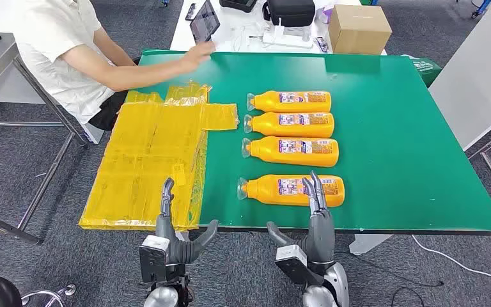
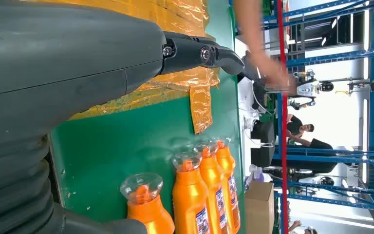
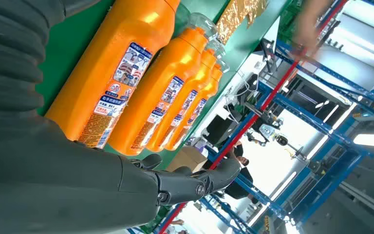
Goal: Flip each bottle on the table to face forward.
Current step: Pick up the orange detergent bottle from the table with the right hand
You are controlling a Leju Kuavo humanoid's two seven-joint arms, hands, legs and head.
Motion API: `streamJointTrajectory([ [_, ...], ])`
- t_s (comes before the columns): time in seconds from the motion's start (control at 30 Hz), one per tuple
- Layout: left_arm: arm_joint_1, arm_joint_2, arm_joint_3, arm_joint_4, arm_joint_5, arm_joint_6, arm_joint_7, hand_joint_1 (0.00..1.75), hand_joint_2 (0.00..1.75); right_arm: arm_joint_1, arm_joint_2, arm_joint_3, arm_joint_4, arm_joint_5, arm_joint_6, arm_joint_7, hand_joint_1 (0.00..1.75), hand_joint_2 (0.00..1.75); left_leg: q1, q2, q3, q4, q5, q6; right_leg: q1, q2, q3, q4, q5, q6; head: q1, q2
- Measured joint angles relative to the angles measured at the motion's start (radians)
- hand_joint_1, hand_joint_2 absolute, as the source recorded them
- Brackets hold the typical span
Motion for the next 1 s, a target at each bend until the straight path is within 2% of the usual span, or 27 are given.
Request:
streamJointTrajectory([
  [0.4, -0.008, -0.004, -0.014, 0.008, 0.000, -0.018, 0.000, 0.00, 1.75, -0.050, -0.017, 0.002, 0.076, 0.086, 0.018, 0.081, 0.00, 1.75, 0.000, 0.000, 0.000, 0.000, 0.000, 0.000, 0.000, 0.000, 0.000, 0.000, 0.000, 0.000, 0.000, 0.000],
  [0.6, -0.018, -0.009, -0.020, 0.020, 0.010, -0.023, 0.000, 0.00, 1.75, -0.092, -0.055, 0.003, 0.111, 0.218, 0.031, 0.195, 0.00, 1.75, 0.000, 0.000, 0.000, 0.000, 0.000, 0.000, 0.000, 0.000, 0.000, 0.000, 0.000, 0.000, 0.000, 0.000],
  [1.0, -0.040, -0.021, -0.034, 0.047, 0.018, -0.033, 0.000, 0.00, 1.75, -0.171, -0.129, 0.014, 0.188, 0.413, 0.044, 0.324, 0.00, 1.75, 0.000, 0.000, 0.000, 0.000, 0.000, 0.001, 0.000, 0.000, 0.000, 0.000, 0.000, 0.000, 0.000, 0.000],
])
